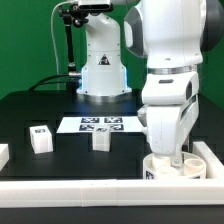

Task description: Assemble stool

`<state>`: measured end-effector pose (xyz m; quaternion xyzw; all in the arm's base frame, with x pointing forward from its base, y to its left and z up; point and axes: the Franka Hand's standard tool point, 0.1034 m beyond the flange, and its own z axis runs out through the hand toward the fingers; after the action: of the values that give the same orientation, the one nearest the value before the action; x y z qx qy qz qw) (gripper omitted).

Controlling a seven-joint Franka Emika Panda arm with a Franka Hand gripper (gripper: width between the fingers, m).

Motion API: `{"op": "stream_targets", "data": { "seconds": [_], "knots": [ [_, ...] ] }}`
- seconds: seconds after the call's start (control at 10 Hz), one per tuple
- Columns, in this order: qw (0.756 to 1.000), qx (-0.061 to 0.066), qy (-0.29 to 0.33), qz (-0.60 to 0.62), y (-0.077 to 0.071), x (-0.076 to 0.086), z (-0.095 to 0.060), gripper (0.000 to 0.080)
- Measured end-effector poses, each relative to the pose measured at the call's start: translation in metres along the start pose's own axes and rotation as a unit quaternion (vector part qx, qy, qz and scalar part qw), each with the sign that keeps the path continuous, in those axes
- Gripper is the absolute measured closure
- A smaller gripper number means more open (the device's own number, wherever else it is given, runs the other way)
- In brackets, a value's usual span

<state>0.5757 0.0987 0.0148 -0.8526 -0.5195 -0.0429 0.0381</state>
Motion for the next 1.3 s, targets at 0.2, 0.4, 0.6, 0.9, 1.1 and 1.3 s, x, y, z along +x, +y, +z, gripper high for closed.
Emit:
{"op": "stream_targets", "data": {
  "seconds": [0.2, 0.4, 0.6, 0.9, 1.1, 1.3],
  "knots": [
    [1.000, -0.008, 0.001, 0.013, 0.003, -0.004, -0.014, 0.0243],
    [0.999, -0.018, 0.003, 0.030, 0.003, -0.004, -0.037, 0.0156],
    [0.998, -0.030, 0.008, 0.056, 0.002, -0.001, -0.059, 0.0151],
    [0.993, -0.040, 0.010, 0.107, -0.011, -0.012, -0.074, 0.0151],
    [0.993, -0.039, 0.010, 0.112, -0.010, -0.012, -0.072, 0.0151],
    [0.992, -0.039, 0.011, 0.121, -0.010, -0.012, -0.072, 0.0151]
  ]
}}
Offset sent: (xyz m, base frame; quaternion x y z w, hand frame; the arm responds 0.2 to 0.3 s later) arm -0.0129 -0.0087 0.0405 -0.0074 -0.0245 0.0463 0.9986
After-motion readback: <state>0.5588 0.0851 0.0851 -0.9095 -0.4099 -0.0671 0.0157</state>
